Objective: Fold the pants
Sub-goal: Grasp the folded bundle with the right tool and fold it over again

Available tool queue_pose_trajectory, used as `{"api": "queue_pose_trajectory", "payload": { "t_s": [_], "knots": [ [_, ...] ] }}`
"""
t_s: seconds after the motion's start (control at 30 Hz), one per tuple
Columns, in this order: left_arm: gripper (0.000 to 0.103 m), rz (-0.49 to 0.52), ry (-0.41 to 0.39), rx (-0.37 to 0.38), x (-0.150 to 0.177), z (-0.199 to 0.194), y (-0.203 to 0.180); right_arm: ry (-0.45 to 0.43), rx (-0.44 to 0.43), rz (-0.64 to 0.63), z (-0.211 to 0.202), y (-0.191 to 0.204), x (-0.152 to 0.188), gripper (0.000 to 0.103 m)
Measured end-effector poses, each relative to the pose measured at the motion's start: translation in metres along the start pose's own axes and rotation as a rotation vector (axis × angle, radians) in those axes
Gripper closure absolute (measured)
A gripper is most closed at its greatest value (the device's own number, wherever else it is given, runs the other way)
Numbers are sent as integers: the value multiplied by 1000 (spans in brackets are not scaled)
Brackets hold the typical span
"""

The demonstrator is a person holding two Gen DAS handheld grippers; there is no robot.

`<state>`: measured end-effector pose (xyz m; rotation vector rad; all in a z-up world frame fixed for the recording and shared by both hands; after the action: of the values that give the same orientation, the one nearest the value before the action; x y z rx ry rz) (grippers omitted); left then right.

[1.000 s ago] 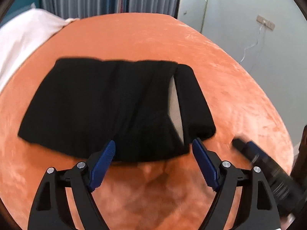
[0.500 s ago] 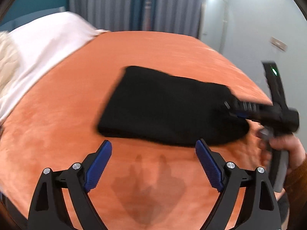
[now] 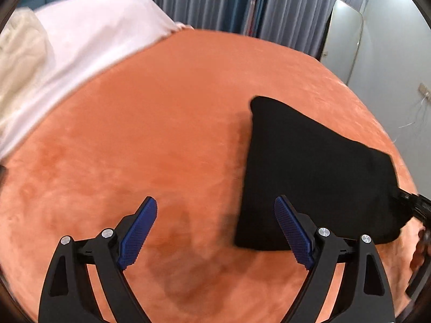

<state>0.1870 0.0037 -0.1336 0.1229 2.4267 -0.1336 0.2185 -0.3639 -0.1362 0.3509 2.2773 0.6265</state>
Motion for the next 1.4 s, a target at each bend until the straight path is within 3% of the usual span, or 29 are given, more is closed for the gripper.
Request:
{"api": "queue_pose_trajectory", "payload": {
  "t_s": [0.07, 0.1, 0.23, 0.33, 0.4, 0.43, 0.47, 0.5, 0.53, 0.57, 0.67, 0.77, 0.83, 0.87, 0.9, 0.93, 0.97, 1.0, 1.07, 1.17, 1.2, 1.3, 1.4],
  "knots": [
    [17, -32, 30, 55, 1, 10, -2, -52, -8, 26, -19, -8, 3, 25],
    [17, -57, 50, 92, 1, 18, -3, -47, -6, 35, -22, -12, 6, 23],
    [17, -150, 151, 217, 5, 51, -9, 40, -16, 91, -4, -23, 19, 23],
    [13, -188, 150, 235, 7, 61, -20, 105, -67, 147, 16, -27, 33, 22],
    [10, -204, 146, 245, 6, 68, -21, 98, -68, 158, 25, -21, 41, 20],
    [10, -213, 146, 248, 6, 70, -21, 81, -55, 137, 30, -14, 44, 22],
    [13, -216, 147, 251, 3, 73, -23, 68, -46, 103, 33, -7, 45, 37],
    [18, -210, 150, 250, 1, 72, -23, 65, -50, 100, 35, -1, 43, 48],
    [57, -199, 136, 276, -2, 69, -26, 61, -51, 96, 34, 4, 39, 55],
    [73, -164, 148, 319, -10, 64, -31, 54, -49, 81, 31, 9, 35, 64],
    [84, -130, 103, 334, -22, 25, -27, 29, -158, 84, -4, 28, 19, 69],
    [82, -106, 89, 378, -18, -15, -17, 17, -218, 68, -40, 33, 21, 70],
    [76, -94, 108, 384, 5, -32, -13, 45, -232, 93, -53, 18, 40, 68],
    [73, -94, 152, 377, 25, -28, -14, 72, -223, 114, -49, 7, 53, 64],
    [72, -86, 182, 362, 38, -20, -14, 118, -169, 111, -36, -10, 73, 62],
    [65, -65, 217, 317, 60, -8, -14, 146, -96, 123, -23, -29, 89, 53],
    [56, -74, 207, 295, 72, -6, -10, 129, -115, 169, -19, -44, 100, 48],
    [55, -101, 174, 297, 73, -12, -5, 78, -184, 212, -32, -51, 102, 47],
    [55, -129, 118, 274, 71, -34, 7, 5, -101, 215, -66, -52, 93, 43],
    [50, -49, 5, 146, 61, -67, 13, -160, 0, 15, -111, -16, 67, 43],
    [49, -26, -17, 122, 59, -72, 11, -177, -10, -33, -117, -1, 60, 43],
    [49, 34, -44, 122, 53, -75, -3, -129, -132, -176, -102, 69, 36, 44],
    [48, 67, 7, 159, 59, -62, -16, -35, -156, -329, -48, 133, 30, 47]
  ]
}}
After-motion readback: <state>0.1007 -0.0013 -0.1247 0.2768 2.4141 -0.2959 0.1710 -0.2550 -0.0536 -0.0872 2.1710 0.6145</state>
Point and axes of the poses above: each gripper's, at about its wrist camera, not at the fingertips, and z roughly the way its jaws point, y to its left, x to its underside, the point moved 4 cm from there along z, roughly the way its jaws point, and after that the axes turned 10 degrees about z, right-handed, at the moved point
